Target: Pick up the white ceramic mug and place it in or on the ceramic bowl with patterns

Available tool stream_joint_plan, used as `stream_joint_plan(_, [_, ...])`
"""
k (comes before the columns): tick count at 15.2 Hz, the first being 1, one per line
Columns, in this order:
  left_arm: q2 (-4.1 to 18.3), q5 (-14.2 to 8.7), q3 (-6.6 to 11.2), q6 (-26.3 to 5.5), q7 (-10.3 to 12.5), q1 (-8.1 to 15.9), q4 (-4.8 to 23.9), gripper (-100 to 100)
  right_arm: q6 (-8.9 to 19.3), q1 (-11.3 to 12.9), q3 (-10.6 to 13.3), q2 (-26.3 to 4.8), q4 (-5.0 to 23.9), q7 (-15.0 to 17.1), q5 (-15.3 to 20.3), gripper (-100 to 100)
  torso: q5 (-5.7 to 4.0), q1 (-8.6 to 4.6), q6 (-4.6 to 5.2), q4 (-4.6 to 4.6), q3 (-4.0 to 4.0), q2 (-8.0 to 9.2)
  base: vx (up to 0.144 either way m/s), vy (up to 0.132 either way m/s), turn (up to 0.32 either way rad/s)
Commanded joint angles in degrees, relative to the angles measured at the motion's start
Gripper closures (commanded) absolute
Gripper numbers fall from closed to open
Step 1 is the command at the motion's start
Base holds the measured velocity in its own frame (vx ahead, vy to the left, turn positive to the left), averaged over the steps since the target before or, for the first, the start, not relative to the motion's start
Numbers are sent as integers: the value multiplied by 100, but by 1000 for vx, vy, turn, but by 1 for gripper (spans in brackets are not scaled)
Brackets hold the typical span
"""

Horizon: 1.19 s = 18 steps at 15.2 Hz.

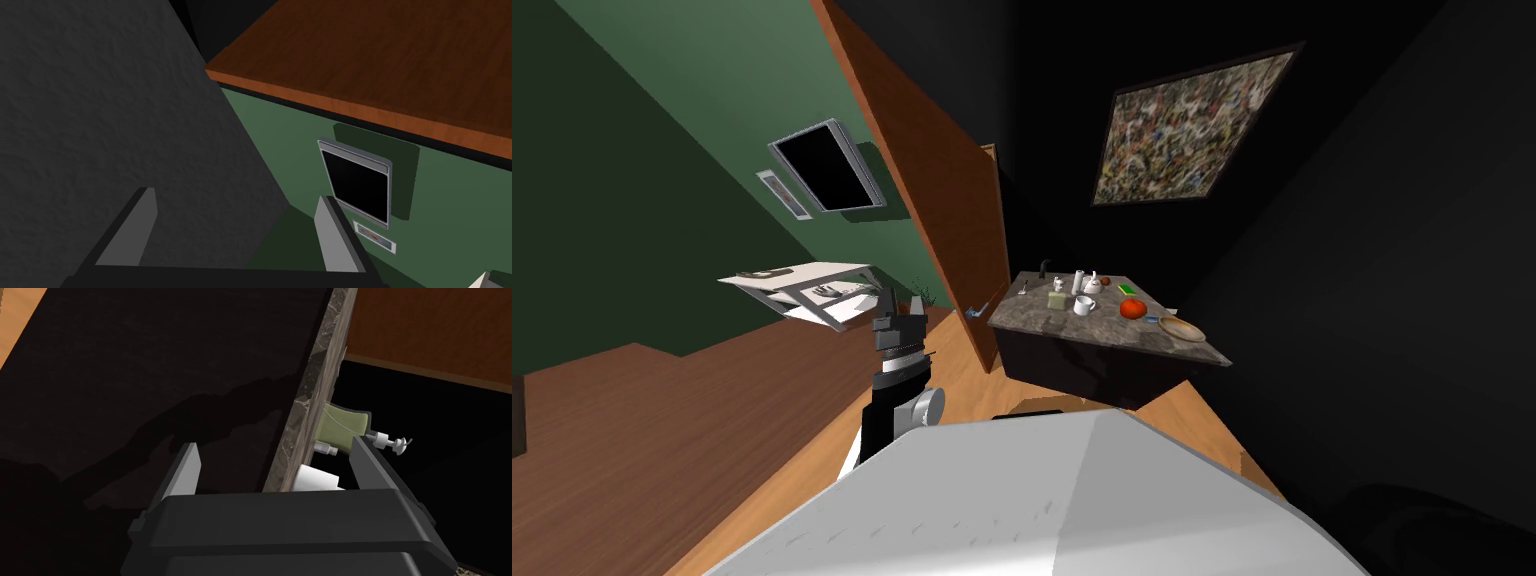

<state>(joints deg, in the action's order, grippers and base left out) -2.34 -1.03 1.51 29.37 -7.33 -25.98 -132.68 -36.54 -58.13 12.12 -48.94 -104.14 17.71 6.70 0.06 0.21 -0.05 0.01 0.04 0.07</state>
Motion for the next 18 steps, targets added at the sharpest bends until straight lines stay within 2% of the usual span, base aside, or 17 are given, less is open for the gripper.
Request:
stream_joint_plan(1, [0, 0, 0, 0, 0, 0, 0, 0, -79, -42, 67, -277, 256, 54, 30, -100, 0, 0, 0, 0, 0, 0, -6, 64, 179])
stream_joint_plan(2, [0, 0, 0, 0, 0, 0, 0, 0, -79, -42, 67, -277, 256, 54, 30, -100, -1, -1, 2, 0, 0, 1, -2, 44, 43])
stream_joint_plan(3, [0, 0, 1, 0, 0, -1, 0, 0, -98, -130, 146, -503, 423, 108, 65, -100, -1, -4, 5, 1, 1, 1, -2, 49, 128])
stream_joint_plan(6, [0, 0, 0, 0, 0, 0, 0, 0, -117, -211, 226, -822, 585, 159, 98, -100, -1, -6, 2, 0, 0, 0, 6, 48, 161])
stream_joint_plan(7, [0, 0, 1, 0, 0, -1, 0, 0, -138, -283, 307, -990, 749, 207, 127, -100, -2, -8, 3, 0, -1, -2, 19, 43, 202])
stream_joint_plan(9, [0, 0, 1, 0, 0, -1, 0, 0, -138, -283, 307, -1103, 749, 207, 127, -100, -2, -11, 2, -1, -4, -7, 18, 29, 108])
stream_joint_plan(10, [1, 0, 1, 0, 0, -1, 0, 0, -159, -343, 386, -1308, 918, 253, 152, -100, -3, -14, 4, -1, -3, -6, 20, 29, 140])
stream_joint_plan(11, [0, 0, 1, 0, 0, -1, 0, 0, -159, -343, 386, -1382, 918, 253, 152, -100, -3, -14, 1, -1, -4, -7, 25, 26, 173])
stream_joint_plan(12, [0, 0, 1, 0, 0, -1, 0, 0, -183, -393, 465, -1541, 1089, 297, 171, -100, -4, -15, 1, -1, -5, -9, 39, 29, 255])
stream_joint_plan(13, [0, 0, 0, 0, 0, 0, 0, 0, -183, -393, 465, -1647, 1089, 297, 171, -100, -3, -16, -1, -3, -7, -13, 42, 22, 193])
stream_joint_plan(14, [1, 0, 1, 0, 0, -1, 0, 0, -208, -435, 549, -1777, 1256, 339, 188, -100, -4, -18, 1, -3, -9, -16, 45, 18, 182])
stream_joint_plan(15, [1, 0, 1, 0, 0, -1, 0, 0, -208, -435, 549, -1889, 1256, 339, 188, -100, -4, -19, 0, -4, -10, -18, 42, 15, 140])
stream_joint_plan(18, [1, 0, 1, 0, 0, -1, 0, 0, -270, -496, 727, -2272, 1558, 421, 209, -100, -5, -23, 0, -4, -11, -19, 41, 12, 214])
